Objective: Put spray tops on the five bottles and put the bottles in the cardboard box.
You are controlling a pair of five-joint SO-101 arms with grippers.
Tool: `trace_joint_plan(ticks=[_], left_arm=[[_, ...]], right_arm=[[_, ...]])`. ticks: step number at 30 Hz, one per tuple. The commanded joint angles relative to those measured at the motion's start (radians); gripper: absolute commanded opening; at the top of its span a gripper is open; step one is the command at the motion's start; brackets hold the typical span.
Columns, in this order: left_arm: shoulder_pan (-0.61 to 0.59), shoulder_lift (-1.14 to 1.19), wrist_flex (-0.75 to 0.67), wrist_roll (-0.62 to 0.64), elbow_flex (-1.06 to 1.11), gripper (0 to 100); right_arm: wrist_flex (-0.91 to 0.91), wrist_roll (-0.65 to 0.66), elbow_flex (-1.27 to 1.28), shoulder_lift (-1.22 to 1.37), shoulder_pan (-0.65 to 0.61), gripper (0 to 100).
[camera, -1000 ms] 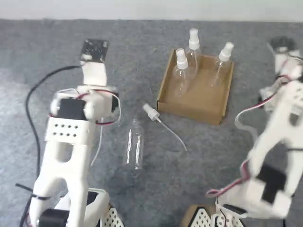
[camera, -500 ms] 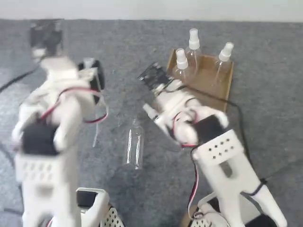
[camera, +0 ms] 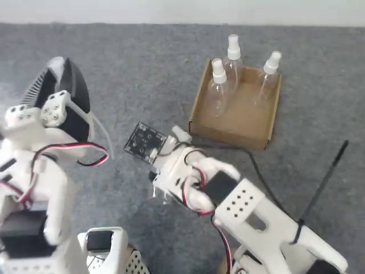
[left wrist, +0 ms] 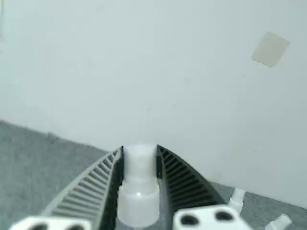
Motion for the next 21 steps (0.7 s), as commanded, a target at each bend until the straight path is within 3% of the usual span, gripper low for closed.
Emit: trace_joint_plan(ticks=[1, 8, 16, 21], left_arm=[[-0.008, -0.021, -0.069, 0.1, 0.054, 1], [0.015, -0.069, -0.275, 0.176, 0.248, 1], [0.144, -0.069, -0.279, 0.173, 0.334, 1], [0.15, -0.075, -0.278, 0.172, 0.397, 1]], right_arm=[[-0.262, -0.103, 0.121, -0.125, -0.036, 0.6], [-0.371, -0.158, 0.282, -0.315, -0.035, 0.6], [-0.364, -0.16, 0.319, -0.361, -0.035, 0.6], [-0.364, -0.16, 0.319, -0.361, -0.03, 0.6]])
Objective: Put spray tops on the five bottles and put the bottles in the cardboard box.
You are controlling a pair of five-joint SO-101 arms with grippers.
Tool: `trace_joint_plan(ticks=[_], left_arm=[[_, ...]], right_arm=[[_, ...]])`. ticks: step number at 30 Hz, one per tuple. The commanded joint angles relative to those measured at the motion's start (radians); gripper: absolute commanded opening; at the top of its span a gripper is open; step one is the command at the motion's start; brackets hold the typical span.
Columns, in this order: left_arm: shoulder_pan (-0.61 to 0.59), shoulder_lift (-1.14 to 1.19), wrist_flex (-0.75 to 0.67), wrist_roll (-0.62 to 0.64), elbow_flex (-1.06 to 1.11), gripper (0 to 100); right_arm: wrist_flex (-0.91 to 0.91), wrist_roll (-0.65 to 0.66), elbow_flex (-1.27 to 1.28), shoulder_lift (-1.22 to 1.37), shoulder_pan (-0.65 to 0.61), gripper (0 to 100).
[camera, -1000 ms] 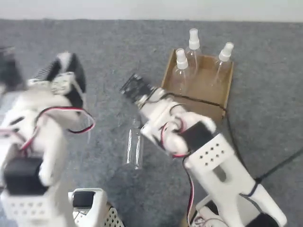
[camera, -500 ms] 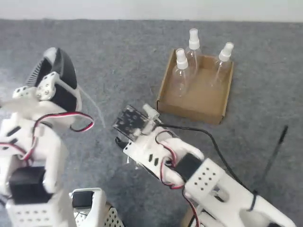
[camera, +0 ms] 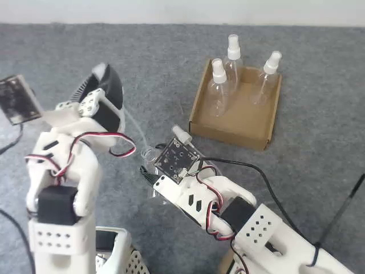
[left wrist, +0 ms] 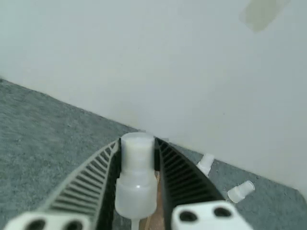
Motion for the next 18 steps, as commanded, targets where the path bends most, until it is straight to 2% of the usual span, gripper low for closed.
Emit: trace_joint_plan(ticks=[1, 5, 8, 11, 18], left_arm=[[0.014, -0.021, -0.021, 0.003, 0.028, 1], [0.038, -0.021, 0.04, -0.006, 0.038, 1], [0.098, -0.021, 0.123, -0.123, 0.042, 1], [0.137, -0.015, 0.184, -0.224, 0.051, 1], [0.193, -0.021, 0.166, -0.288, 0.199, 1]], right_arm=[[-0.019, -0.011, -0.008, -0.036, 0.001, 0.6], [-0.021, -0.011, -0.008, -0.036, 0.002, 0.6], [-0.028, -0.021, -0.008, -0.045, 0.042, 0.6], [-0.042, -0.107, -0.015, -0.047, 0.101, 0.6], [-0.064, -0.14, -0.012, -0.047, 0.113, 0.6]])
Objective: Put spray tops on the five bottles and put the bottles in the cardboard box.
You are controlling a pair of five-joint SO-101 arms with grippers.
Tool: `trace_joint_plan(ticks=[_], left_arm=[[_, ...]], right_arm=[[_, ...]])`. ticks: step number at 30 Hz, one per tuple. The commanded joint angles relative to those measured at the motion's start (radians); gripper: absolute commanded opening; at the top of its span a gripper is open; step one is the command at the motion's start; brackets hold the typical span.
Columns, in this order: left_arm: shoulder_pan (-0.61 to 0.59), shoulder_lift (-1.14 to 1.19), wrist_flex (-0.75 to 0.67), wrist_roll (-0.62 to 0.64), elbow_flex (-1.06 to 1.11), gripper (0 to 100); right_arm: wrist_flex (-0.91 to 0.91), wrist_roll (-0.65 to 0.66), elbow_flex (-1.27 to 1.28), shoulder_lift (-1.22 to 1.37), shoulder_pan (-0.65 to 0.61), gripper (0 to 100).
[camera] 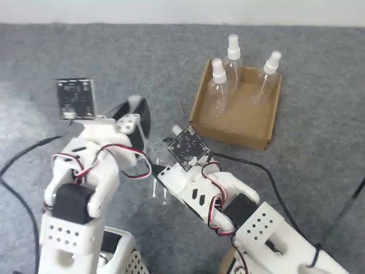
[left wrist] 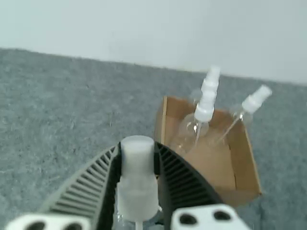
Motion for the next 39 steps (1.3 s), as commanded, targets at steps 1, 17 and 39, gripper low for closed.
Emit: trace_joint_plan(ticks=[1, 17, 39], left_arm=[[0.041, -0.002, -0.02, -0.06, 0.096, 1], [0.077, -0.003, -0.083, -0.054, 0.202, 1], [0.084, -0.18, -0.104, -0.025, 0.289, 3]], right_arm=[[-0.038, -0.021, -0.015, -0.048, 0.035, 0.6], [-0.183, -0.026, 0.044, -0.048, 0.11, 0.6], [-0.213, -0.115, 0.051, -0.048, 0.139, 0.6]])
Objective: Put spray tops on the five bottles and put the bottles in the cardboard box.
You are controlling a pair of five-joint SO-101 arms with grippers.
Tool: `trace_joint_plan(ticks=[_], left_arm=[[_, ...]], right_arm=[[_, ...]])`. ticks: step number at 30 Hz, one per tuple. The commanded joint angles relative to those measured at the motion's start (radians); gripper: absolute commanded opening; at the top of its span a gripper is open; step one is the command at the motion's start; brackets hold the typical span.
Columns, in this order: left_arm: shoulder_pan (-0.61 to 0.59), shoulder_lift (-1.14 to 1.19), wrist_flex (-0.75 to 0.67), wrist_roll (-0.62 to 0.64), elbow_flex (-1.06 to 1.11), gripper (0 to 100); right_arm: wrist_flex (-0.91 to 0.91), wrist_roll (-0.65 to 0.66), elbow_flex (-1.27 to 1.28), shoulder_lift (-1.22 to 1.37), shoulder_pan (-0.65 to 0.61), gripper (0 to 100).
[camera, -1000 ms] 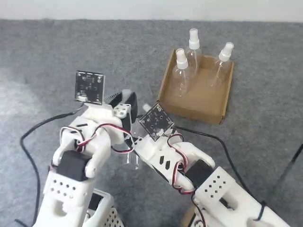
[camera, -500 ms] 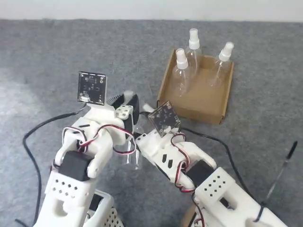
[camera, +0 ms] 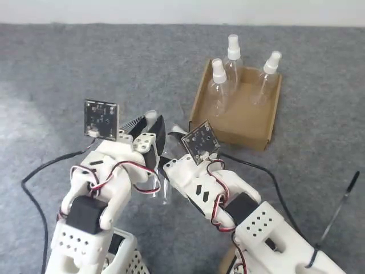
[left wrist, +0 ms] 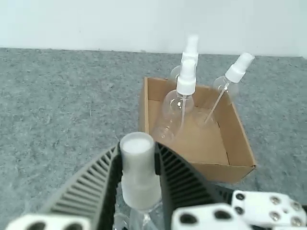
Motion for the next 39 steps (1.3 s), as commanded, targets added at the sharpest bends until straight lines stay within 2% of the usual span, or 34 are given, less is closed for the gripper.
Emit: trace_joint_plan(ticks=[1, 7, 17, 22, 26, 28, 30, 34, 39], left_arm=[[-0.003, -0.015, 0.003, 0.008, 0.024, 5], [-0.006, -0.018, 0.0, 0.005, 0.012, 18], [-0.018, -0.018, 0.06, 0.005, -0.131, 18], [-0.129, -0.018, 0.068, 0.008, -0.162, 18], [-0.201, -0.018, 0.068, 0.002, -0.145, 18], [-0.212, -0.018, 0.064, -0.046, -0.12, 18], [-0.201, -0.018, 0.063, -0.109, -0.079, 18], [-0.127, -0.018, 0.038, -0.13, -0.001, 18], [0.049, -0.018, 0.048, -0.206, 0.027, 21]], right_arm=[[-0.042, -0.018, -0.035, -0.05, 0.068, 0.6], [-0.041, -0.015, -0.035, -0.05, 0.065, 0.6], [-0.042, -0.015, -0.035, -0.041, 0.07, 0.6], [-0.044, -0.014, -0.038, -0.039, 0.077, 0.6], [-0.068, -0.012, -0.071, -0.039, 0.18, 0.6], [-0.09, -0.012, -0.095, -0.039, 0.246, 0.6], [-0.09, -0.012, -0.137, -0.038, 0.286, 0.6], [-0.058, -0.011, -0.236, -0.036, 0.294, 0.6], [0.027, -0.011, -0.381, 0.036, 0.292, 0.6]])
